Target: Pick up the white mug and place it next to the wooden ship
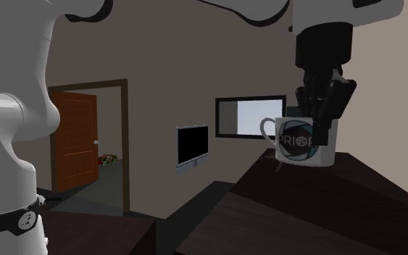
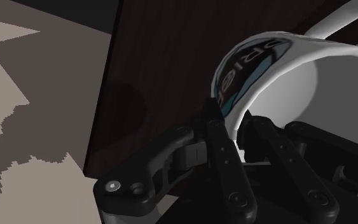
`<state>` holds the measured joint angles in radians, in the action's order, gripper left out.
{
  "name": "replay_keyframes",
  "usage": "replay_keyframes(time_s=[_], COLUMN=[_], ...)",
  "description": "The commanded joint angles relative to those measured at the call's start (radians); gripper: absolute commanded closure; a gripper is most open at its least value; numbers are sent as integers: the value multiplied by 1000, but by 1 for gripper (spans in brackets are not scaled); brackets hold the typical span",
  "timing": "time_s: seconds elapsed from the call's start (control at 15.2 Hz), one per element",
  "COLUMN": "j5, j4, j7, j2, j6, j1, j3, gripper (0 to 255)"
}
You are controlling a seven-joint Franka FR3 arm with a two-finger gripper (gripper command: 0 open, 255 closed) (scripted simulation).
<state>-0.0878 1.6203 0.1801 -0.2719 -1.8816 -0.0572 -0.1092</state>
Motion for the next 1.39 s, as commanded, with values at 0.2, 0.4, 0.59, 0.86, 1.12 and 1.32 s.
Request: replay_keyframes(time_s=[0.2,0.4,0.59,0.86,1.12,1.32], j5=[2,3,8,15,23,29], j4=[-61,-95,-102,-130,-182,-237], j7=[-5,-7,-72,-158,-242,-304], j2=[5,7,2,-18,-54,-92], j6=[66,101,99,102,113,127], j1=[0,1,-40,-95,-149,-190], j3=[-1,-1,22,52,81,101], gripper=[255,255,255,255,255,255])
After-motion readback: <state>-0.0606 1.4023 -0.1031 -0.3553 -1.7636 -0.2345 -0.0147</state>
